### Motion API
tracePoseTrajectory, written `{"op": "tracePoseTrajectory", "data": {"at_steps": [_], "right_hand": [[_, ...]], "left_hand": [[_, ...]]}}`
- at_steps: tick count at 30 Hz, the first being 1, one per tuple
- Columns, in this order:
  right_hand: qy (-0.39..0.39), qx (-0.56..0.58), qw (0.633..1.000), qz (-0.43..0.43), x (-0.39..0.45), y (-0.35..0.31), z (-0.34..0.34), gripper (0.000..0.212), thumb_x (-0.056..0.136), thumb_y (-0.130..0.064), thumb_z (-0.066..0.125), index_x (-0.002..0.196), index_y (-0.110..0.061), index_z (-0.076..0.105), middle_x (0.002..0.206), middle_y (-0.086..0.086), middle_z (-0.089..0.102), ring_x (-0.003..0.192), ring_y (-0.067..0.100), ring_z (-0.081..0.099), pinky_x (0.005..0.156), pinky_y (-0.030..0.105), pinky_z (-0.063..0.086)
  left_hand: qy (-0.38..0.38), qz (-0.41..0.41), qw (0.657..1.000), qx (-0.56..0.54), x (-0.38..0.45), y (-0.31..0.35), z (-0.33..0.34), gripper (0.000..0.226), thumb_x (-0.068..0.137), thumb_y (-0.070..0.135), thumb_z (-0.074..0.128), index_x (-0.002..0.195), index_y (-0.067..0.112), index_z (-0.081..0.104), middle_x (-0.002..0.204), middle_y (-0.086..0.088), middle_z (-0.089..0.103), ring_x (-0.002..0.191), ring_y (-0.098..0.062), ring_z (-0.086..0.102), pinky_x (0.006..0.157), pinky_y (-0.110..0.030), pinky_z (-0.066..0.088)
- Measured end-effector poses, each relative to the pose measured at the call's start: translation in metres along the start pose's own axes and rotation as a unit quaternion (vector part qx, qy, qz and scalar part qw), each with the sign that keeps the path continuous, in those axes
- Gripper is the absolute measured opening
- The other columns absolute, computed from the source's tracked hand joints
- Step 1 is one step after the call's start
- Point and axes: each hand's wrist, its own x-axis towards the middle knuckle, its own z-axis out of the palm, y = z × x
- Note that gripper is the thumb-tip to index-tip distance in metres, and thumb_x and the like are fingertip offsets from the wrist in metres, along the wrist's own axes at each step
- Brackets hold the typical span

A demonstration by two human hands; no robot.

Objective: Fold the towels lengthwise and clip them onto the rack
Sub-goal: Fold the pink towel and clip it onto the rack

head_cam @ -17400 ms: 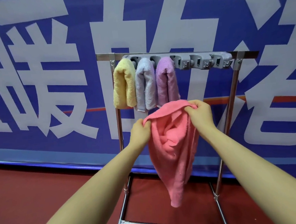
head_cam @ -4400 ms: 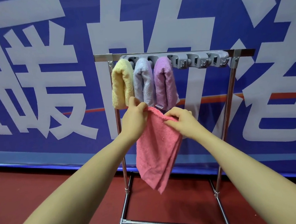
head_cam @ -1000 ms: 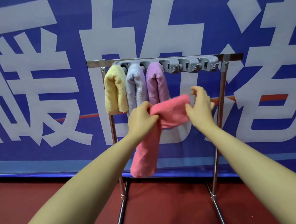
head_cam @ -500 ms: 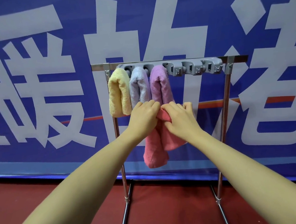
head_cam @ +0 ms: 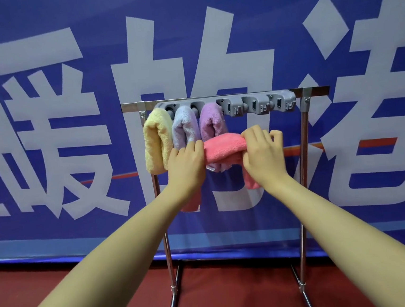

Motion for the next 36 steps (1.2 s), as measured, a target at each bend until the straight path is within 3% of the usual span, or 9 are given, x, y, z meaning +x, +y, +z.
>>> {"op": "tracePoseTrajectory", "data": {"at_steps": [7, 14, 18, 21, 25, 26, 29, 32, 36], "right_hand": [[0.003, -0.012, 0.999, 0.045, 0.030, 0.019, 0.004, 0.057, 0.059, 0.014, 0.055, 0.109, -0.012, 0.060, 0.096, 0.009, 0.059, 0.078, 0.030, 0.054, 0.079, 0.040, 0.030], [0.021, 0.017, 0.998, 0.063, 0.073, 0.050, 0.006, 0.038, 0.064, 0.011, 0.055, 0.097, -0.006, 0.062, 0.094, 0.018, 0.055, 0.083, 0.037, 0.053, 0.073, 0.044, 0.038], [-0.003, 0.043, 0.998, 0.051, 0.094, 0.067, 0.018, 0.032, 0.068, -0.004, 0.042, 0.096, -0.007, 0.058, 0.094, 0.015, 0.049, 0.082, 0.034, 0.049, 0.073, 0.039, 0.029], [-0.015, 0.045, 0.998, 0.043, 0.106, 0.078, 0.030, 0.027, 0.073, -0.025, 0.053, 0.095, -0.009, 0.053, 0.093, 0.010, 0.044, 0.084, 0.030, 0.046, 0.074, 0.037, 0.027], [-0.042, 0.006, 0.996, 0.083, 0.121, 0.080, 0.050, 0.069, 0.062, -0.065, 0.070, 0.099, -0.012, 0.048, 0.098, 0.007, 0.043, 0.088, 0.027, 0.043, 0.077, 0.039, 0.029], [-0.027, -0.013, 0.995, 0.091, 0.124, 0.080, 0.055, 0.069, 0.059, -0.063, 0.074, 0.095, -0.012, 0.047, 0.095, 0.007, 0.045, 0.085, 0.026, 0.044, 0.075, 0.038, 0.029], [0.040, -0.091, 0.992, 0.076, 0.134, 0.083, 0.071, 0.048, 0.056, -0.030, 0.085, 0.079, -0.013, 0.047, 0.078, 0.005, 0.047, 0.069, 0.023, 0.045, 0.068, 0.035, 0.025], [0.071, -0.096, 0.992, 0.040, 0.140, 0.088, 0.081, 0.035, 0.059, -0.016, 0.081, 0.073, -0.014, 0.049, 0.070, 0.002, 0.049, 0.064, 0.022, 0.046, 0.070, 0.035, 0.021], [0.077, -0.079, 0.994, 0.016, 0.132, 0.087, 0.092, 0.025, 0.060, -0.006, 0.072, 0.074, -0.014, 0.054, 0.065, 0.001, 0.055, 0.066, 0.023, 0.051, 0.075, 0.038, 0.023]], "left_hand": [[0.033, 0.023, 0.999, -0.036, 0.057, 0.022, -0.013, 0.038, 0.040, -0.003, 0.071, 0.074, 0.005, 0.055, 0.063, -0.010, 0.056, 0.046, -0.030, 0.054, 0.051, -0.030, 0.034], [0.056, 0.012, 0.997, -0.056, 0.113, 0.044, -0.006, 0.043, 0.037, -0.008, 0.072, 0.074, 0.005, 0.054, 0.066, -0.011, 0.055, 0.041, -0.030, 0.049, 0.048, -0.026, 0.028], [0.033, -0.026, 0.997, -0.065, 0.139, 0.045, -0.001, 0.029, 0.064, -0.009, 0.060, 0.090, 0.001, 0.052, 0.087, -0.015, 0.052, 0.056, -0.036, 0.052, 0.051, -0.032, 0.019], [0.028, -0.010, 0.998, -0.062, 0.156, 0.046, 0.002, 0.042, 0.038, -0.013, 0.071, 0.071, 0.003, 0.051, 0.067, -0.014, 0.052, 0.033, -0.028, 0.041, 0.047, -0.023, 0.021], [0.095, 0.015, 0.995, -0.028, 0.177, 0.042, 0.016, 0.053, 0.020, -0.006, 0.077, 0.063, 0.006, 0.049, 0.058, -0.010, 0.050, 0.024, -0.025, 0.033, 0.051, -0.013, -0.004], [0.097, 0.016, 0.995, -0.020, 0.180, 0.042, 0.018, 0.052, 0.020, -0.006, 0.077, 0.063, 0.007, 0.050, 0.058, -0.009, 0.050, 0.023, -0.026, 0.033, 0.052, -0.014, -0.007], [0.102, 0.015, 0.994, 0.022, 0.184, 0.042, 0.027, 0.049, 0.025, -0.004, 0.077, 0.063, 0.009, 0.051, 0.059, -0.007, 0.050, 0.024, -0.023, 0.030, 0.051, -0.015, -0.007], [0.103, 0.007, 0.994, 0.042, 0.186, 0.040, 0.038, 0.046, 0.027, -0.003, 0.076, 0.064, 0.010, 0.052, 0.059, -0.005, 0.049, 0.028, -0.019, 0.011, 0.046, -0.016, 0.001], [0.078, 0.008, 0.995, 0.064, 0.178, 0.043, 0.051, 0.043, 0.027, 0.002, 0.074, 0.063, 0.012, 0.054, 0.057, -0.002, 0.050, 0.025, -0.021, 0.034, 0.045, -0.018, 0.014]]}}
